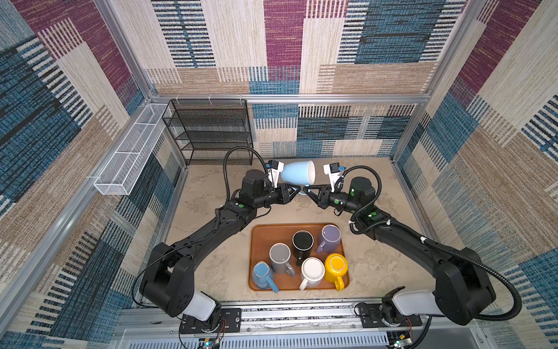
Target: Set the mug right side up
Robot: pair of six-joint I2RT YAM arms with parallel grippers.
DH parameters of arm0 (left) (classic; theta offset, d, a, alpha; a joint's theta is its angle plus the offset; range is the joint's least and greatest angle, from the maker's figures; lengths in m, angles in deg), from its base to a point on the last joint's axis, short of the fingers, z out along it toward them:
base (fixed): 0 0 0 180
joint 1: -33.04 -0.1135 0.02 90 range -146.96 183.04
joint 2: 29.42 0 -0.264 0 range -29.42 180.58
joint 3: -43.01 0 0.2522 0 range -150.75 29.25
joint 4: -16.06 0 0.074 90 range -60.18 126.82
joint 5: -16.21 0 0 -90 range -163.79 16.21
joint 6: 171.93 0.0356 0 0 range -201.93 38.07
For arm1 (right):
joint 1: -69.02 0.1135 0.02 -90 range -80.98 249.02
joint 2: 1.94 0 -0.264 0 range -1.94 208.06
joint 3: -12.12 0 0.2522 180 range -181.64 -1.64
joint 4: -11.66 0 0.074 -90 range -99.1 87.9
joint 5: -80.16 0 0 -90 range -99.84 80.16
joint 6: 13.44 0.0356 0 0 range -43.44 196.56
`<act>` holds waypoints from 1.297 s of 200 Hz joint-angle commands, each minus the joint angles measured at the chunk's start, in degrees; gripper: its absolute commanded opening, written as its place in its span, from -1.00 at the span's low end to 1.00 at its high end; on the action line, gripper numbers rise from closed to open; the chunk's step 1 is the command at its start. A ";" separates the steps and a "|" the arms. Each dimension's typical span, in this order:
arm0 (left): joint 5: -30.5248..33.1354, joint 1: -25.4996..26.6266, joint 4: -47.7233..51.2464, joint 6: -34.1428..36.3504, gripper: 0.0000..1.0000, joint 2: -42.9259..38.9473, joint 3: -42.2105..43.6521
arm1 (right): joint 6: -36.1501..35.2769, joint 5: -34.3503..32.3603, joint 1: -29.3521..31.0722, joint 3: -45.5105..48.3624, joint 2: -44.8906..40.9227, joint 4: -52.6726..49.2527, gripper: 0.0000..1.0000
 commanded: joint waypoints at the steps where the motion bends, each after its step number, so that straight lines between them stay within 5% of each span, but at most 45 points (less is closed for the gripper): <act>1: 1.90 -0.12 -1.37 3.36 -0.34 0.44 1.23 | 0.08 -1.86 -0.09 -0.15 -0.04 3.91 -1.00; 156: 3.63 -0.16 -1.18 5.75 -0.33 2.99 3.13 | -0.26 -8.24 -0.09 -1.32 3.43 -2.87 -1.00; 259: 12.81 -0.14 20.24 10.40 -0.35 -2.07 -4.12 | -9.92 -19.53 -1.47 -15.09 8.18 -26.58 -1.00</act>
